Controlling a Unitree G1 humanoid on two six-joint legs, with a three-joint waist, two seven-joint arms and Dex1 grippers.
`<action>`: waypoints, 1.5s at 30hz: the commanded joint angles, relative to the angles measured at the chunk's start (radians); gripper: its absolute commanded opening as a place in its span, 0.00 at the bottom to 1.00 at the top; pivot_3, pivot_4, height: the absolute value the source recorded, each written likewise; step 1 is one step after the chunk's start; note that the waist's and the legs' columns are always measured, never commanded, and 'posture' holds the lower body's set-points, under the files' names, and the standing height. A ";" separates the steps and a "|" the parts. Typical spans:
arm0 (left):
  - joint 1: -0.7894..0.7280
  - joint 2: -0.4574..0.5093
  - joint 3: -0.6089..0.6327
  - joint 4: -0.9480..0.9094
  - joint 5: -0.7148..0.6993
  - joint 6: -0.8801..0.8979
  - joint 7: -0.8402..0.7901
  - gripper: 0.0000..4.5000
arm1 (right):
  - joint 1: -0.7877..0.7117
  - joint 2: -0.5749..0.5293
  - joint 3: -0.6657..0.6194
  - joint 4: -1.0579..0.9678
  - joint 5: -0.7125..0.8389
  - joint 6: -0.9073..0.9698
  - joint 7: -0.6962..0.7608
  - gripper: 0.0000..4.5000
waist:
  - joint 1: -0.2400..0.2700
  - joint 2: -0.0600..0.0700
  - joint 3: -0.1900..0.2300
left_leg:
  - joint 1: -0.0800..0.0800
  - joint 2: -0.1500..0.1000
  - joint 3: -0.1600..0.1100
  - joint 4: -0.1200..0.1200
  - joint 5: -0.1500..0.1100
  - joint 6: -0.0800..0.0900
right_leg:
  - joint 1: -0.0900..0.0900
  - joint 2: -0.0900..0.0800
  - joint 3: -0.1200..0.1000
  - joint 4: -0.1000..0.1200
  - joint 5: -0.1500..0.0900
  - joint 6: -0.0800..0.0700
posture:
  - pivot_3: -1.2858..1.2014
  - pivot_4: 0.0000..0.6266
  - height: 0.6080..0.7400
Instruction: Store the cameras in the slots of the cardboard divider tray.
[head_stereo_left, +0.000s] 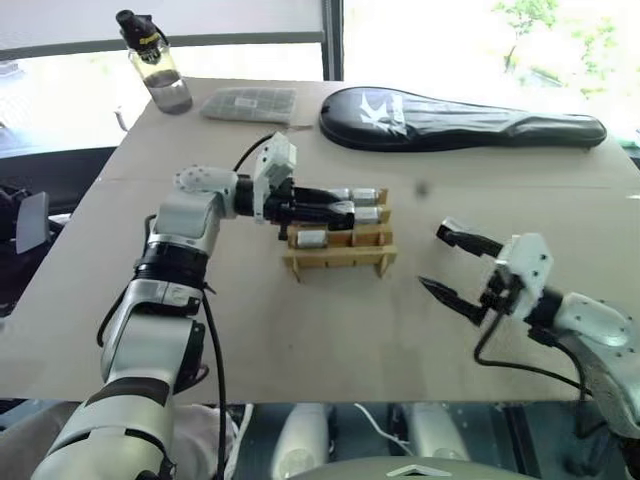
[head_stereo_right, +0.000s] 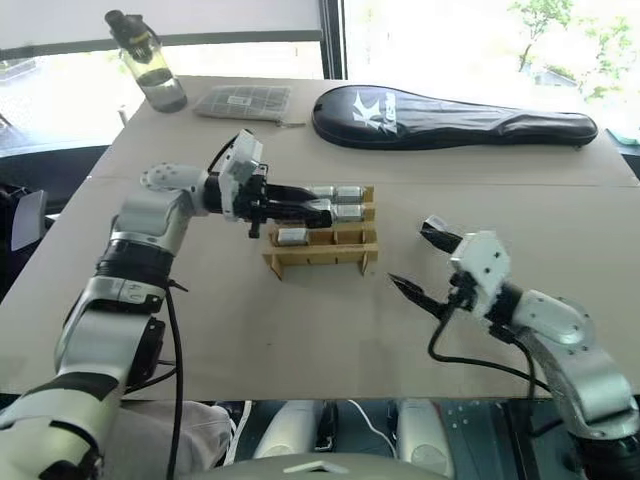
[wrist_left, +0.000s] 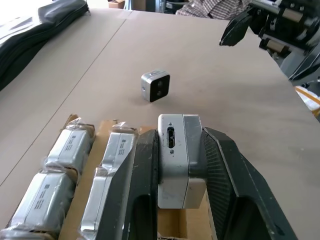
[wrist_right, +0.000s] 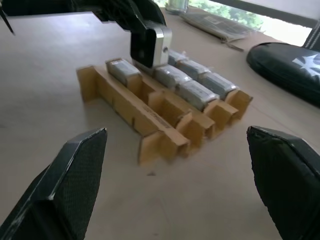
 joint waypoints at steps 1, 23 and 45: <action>0.008 -0.013 0.033 0.035 -0.004 -0.089 -0.026 0.16 | 0.101 -0.071 -0.153 -0.125 0.299 0.156 0.036 0.98 | 0.007 0.000 0.000 | 0.000 0.000 0.000 0.000 0.000 0.000 | 0.000 0.000 0.000 0.000 0.000 0.000 | 0.52 0.24 1.00; -0.079 -0.108 0.028 0.398 0.091 -0.455 -0.120 0.16 | 0.293 -0.123 -0.362 -0.153 0.412 0.165 0.153 0.98 | 0.010 -0.002 -0.001 | -0.001 -0.002 0.000 0.001 -0.001 0.002 | 0.000 0.000 -0.001 -0.001 0.000 0.001 | 0.52 0.24 1.00; -0.128 -0.106 0.038 0.516 0.184 -0.517 -0.102 0.67 | 0.327 -0.101 -0.388 -0.171 0.405 0.150 0.131 1.00 | 0.009 -0.003 -0.001 | -0.001 -0.001 0.000 0.001 -0.002 0.003 | 0.000 0.000 -0.002 -0.001 0.000 0.001 | 0.52 0.24 1.00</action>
